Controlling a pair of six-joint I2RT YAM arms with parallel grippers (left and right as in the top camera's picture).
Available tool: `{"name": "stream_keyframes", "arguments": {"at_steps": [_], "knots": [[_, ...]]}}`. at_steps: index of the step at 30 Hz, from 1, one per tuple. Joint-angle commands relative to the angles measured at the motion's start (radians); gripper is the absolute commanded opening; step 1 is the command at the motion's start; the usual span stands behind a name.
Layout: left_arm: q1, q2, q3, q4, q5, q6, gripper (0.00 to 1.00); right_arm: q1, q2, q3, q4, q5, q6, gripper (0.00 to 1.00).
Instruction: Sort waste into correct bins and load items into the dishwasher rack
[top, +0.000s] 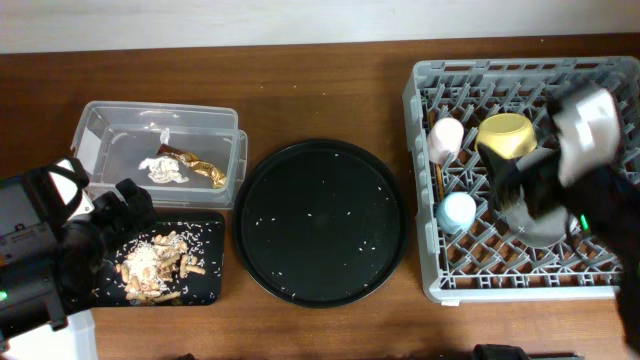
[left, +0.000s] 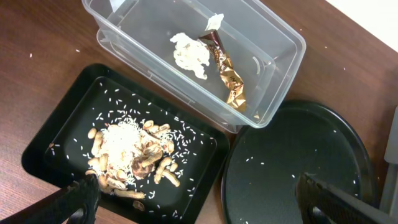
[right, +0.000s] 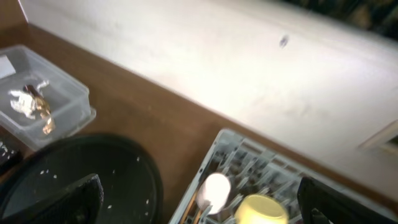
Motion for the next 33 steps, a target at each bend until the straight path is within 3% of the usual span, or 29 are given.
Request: {"name": "stream_keyframes", "arguments": {"at_steps": [1, 5, 9, 16, 21, 25, 33], "knots": [[0.007, -0.002, 0.008, -0.002, -0.008, 0.005, 0.99, 0.033, -0.156, -0.029, 0.003, 0.013, 0.008, 0.98], [0.007, -0.002, 0.008, -0.002, -0.008, 0.005, 0.99, 0.055, -0.389, -0.237, 0.104, 0.013, 0.009, 0.98], [0.007, -0.002, 0.008, -0.002, -0.008, 0.004, 0.99, 0.055, -0.628, -0.57, 0.269, 0.013, 0.01, 0.98], [0.007, -0.002, 0.008, -0.002, -0.008, 0.004, 0.99, 0.074, -0.919, -1.113, 0.698, 0.061, 0.206, 0.98], [0.007, -0.002, 0.008, -0.002, -0.008, 0.005, 0.99, 0.146, -0.972, -1.36, 0.938, 0.228, 0.361, 0.98], [0.007, -0.002, 0.008, -0.002, -0.008, 0.004, 0.99, 0.163, -0.973, -1.468, 1.046, 0.29, 0.379, 0.98], [0.007, -0.002, 0.008, -0.002, -0.008, 0.005, 0.99, 0.164, -0.973, -1.596, 1.051, 0.313, 0.38, 0.98]]}}
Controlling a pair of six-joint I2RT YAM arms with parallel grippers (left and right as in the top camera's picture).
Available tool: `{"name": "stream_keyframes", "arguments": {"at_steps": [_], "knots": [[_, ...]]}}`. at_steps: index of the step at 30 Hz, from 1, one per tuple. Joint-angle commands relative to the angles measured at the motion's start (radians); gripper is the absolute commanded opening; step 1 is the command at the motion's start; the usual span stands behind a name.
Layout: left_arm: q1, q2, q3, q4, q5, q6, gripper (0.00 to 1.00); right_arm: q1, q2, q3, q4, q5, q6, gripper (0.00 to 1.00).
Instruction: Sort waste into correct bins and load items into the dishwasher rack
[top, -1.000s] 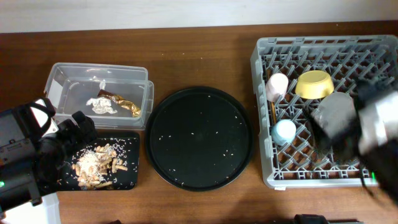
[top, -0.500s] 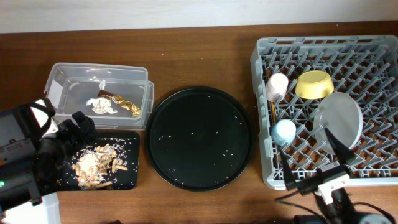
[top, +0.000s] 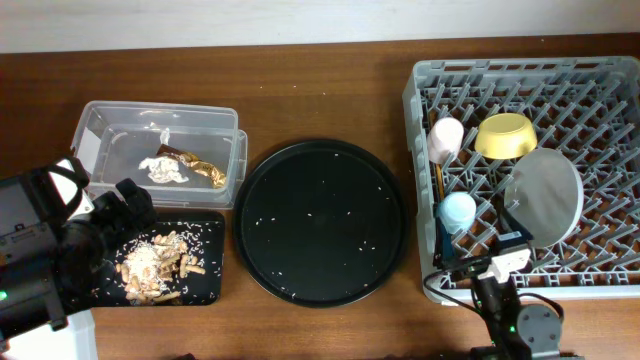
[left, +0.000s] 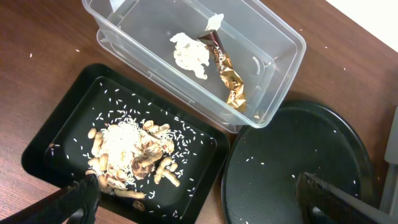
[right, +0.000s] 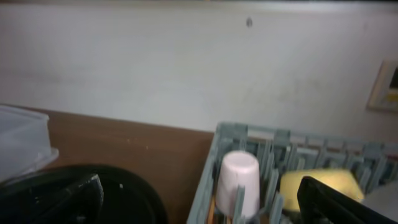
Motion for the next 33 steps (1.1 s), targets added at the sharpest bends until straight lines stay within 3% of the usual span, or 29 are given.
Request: {"name": "stream_keyframes", "arguments": {"at_steps": [1, 5, 33], "knots": [[0.006, -0.002, 0.008, -0.001, -0.008, 0.004, 0.99, 0.009, -0.012, -0.055, 0.005, 0.026, 0.02, 0.98], [0.006, -0.002, 0.008, -0.001, -0.008, 0.004, 0.99, 0.009, -0.012, -0.057, -0.109, 0.034, 0.02, 0.98], [0.006, -0.002, 0.008, -0.001, -0.008, 0.004, 0.99, 0.008, -0.011, -0.057, -0.111, 0.101, 0.019, 0.98]]}}
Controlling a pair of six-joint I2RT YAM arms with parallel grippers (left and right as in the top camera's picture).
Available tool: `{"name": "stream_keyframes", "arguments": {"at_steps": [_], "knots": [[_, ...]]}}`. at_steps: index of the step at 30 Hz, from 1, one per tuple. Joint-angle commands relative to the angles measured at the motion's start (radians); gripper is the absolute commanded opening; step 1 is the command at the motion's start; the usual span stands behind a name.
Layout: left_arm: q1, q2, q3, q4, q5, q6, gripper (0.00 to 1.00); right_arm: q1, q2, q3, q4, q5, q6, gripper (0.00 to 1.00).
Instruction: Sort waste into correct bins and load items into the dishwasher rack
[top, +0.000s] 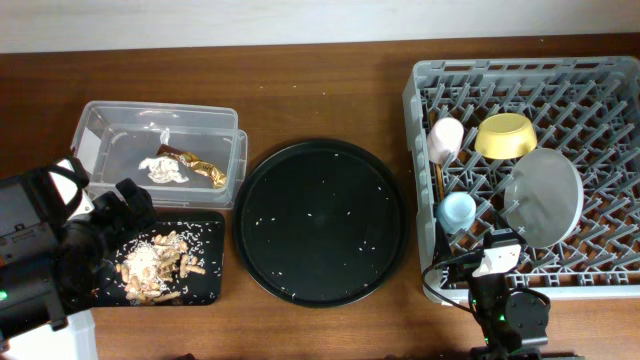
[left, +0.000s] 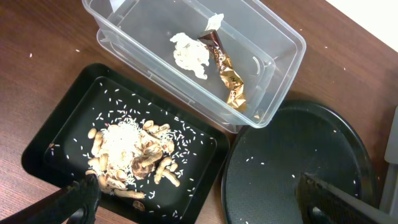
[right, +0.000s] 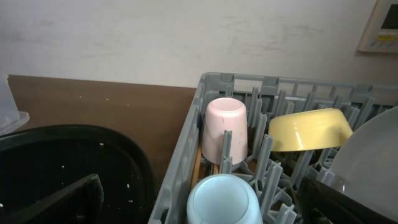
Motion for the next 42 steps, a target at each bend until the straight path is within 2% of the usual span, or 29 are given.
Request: {"name": "stream_keyframes", "arguments": {"at_steps": [1, 17, 25, 31, 35, 42], "knots": [[0.007, -0.002, 0.008, -0.001, -0.008, 0.005, 0.99, 0.006, -0.01, -0.007, -0.003, 0.019, 0.013, 0.98], [-0.001, -0.01, 0.008, -0.001, -0.008, 0.005, 0.99, 0.006, -0.01, -0.007, -0.003, 0.019, 0.013, 0.98], [-0.148, -0.188, -0.027, -0.001, -0.037, 0.005, 0.99, 0.006, -0.01, -0.007, -0.003, 0.019, 0.013, 0.98], [-0.234, -0.357, -0.201, 0.016, -0.037, 0.005, 0.99, 0.006, -0.01, -0.007, -0.003, 0.019, 0.013, 0.98], [-0.245, -0.491, -0.417, 0.164, -0.021, 0.003, 0.99, 0.006, -0.01, -0.007, -0.003, 0.019, 0.013, 0.98], [-0.245, -0.717, -0.857, 0.725, 0.002, -0.112, 0.99, 0.006, -0.01, -0.007, -0.003, 0.019, 0.013, 0.98]]}}
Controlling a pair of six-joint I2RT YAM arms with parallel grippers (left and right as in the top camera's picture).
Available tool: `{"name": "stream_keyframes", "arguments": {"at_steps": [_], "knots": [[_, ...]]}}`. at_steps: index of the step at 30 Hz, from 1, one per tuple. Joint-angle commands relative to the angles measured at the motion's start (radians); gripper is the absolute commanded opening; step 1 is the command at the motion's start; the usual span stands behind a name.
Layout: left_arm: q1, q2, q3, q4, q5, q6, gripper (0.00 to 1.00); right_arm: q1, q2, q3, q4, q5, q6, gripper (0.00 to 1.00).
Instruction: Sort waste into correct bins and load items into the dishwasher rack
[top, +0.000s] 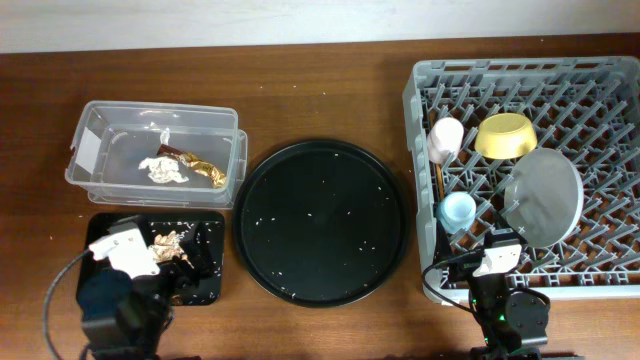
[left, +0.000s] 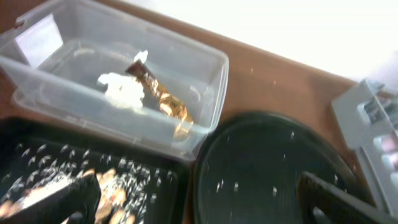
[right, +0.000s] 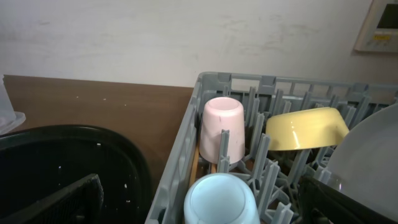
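Observation:
The grey dishwasher rack (top: 420, 92) holds a pink cup (top: 446, 138), a yellow bowl (top: 505, 135), a grey plate (top: 545, 195) on edge and a blue cup (top: 458, 210). A clear bin (top: 100, 112) contains a gold wrapper (top: 200, 166) and a crumpled tissue (top: 160, 170). Food scraps (top: 165, 246) with rice lie in the black rectangular tray (top: 205, 282). My left gripper (left: 199, 205) is open and empty, low over that tray's near side. My right gripper (right: 199, 205) is open and empty, just in front of the blue cup (right: 221, 199) at the rack's front edge.
A round black tray (top: 320, 220), dotted with rice grains, lies between the bins and the rack. My left arm (top: 120, 298) and right arm (top: 505, 312) sit at the table's front edge. A wall runs behind the table.
My left arm has left its high spot over the table's left edge. It now sits low at the front edge by the black rectangular tray. My right arm has not moved.
My right arm was open over the rack by the grey plate while the left hung open above the scraps tray. Then the right arm was down at the front edge below the rack, with the plate standing in it. Now the left arm is low too.

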Motion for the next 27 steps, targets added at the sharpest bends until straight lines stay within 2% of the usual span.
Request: {"name": "stream_keyframes", "arguments": {"at_steps": [1, 6, 8, 20, 27], "knots": [[-0.005, -0.1, -0.206, 0.259, 0.013, -0.095, 0.99, 0.005, -0.009, -0.007, -0.001, 0.008, 0.012, 0.98], [-0.007, -0.185, -0.42, 0.582, 0.014, -0.103, 0.99, 0.005, -0.009, -0.007, -0.001, 0.008, 0.012, 0.98], [-0.008, -0.21, -0.472, 0.627, 0.016, -0.103, 0.99, 0.005, -0.009, -0.007, -0.001, 0.008, 0.012, 0.98], [-0.017, -0.345, -0.628, 0.613, 0.002, -0.1, 0.99, 0.005, -0.009, -0.007, -0.001, 0.008, 0.012, 0.98], [-0.089, -0.38, -0.628, 0.608, -0.007, 0.062, 0.99, 0.005, -0.009, -0.007, -0.001, 0.008, 0.012, 0.98]]}}
